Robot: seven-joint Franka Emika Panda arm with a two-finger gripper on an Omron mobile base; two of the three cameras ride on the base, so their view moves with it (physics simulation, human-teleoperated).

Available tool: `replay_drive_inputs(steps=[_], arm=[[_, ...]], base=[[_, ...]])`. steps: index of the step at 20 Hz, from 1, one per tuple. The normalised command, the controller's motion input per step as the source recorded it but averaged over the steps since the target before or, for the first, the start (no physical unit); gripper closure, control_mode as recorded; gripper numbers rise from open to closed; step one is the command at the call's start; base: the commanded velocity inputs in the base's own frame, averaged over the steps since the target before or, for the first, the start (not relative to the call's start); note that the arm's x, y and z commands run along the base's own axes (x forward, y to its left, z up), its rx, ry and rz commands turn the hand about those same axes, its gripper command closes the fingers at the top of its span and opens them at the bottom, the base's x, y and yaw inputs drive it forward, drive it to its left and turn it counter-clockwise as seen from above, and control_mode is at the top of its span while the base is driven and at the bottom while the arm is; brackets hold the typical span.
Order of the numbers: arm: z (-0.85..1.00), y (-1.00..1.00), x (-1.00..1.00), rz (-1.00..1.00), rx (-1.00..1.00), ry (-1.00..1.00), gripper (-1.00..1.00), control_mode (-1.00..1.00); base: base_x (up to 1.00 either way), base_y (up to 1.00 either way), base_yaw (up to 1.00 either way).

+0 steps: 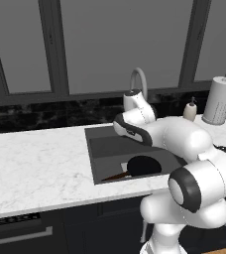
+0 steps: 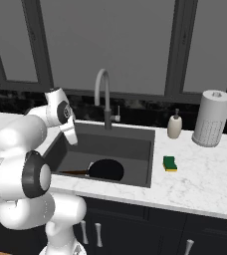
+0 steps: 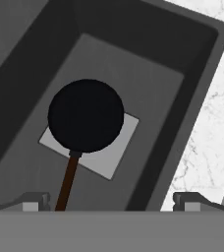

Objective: Pick the pan and sponge and place them into the sink. Then turn on the water.

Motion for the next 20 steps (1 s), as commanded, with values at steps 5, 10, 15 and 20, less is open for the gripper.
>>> replay_drive_inputs(steps=[5, 10, 15, 20], arm=[[0.56, -0.2, -0.17, 0.2, -0.01, 0.0, -1.0, -1.0], [0.25, -0.36, -0.11, 0.28, -0.08, 0.09, -1.0, -1.0], [0.04, -0.58, -0.19, 0.32, -0.1, 0.06, -1.0, -1.0], [0.04, -0.53, -0.05, 0.35, -0.02, 0.02, -1.0, -1.0]], base=[[0.0, 0.0, 0.0], [0.0, 0.0, 0.0], [0.0, 0.0, 0.0], [0.0, 0.0, 0.0]])
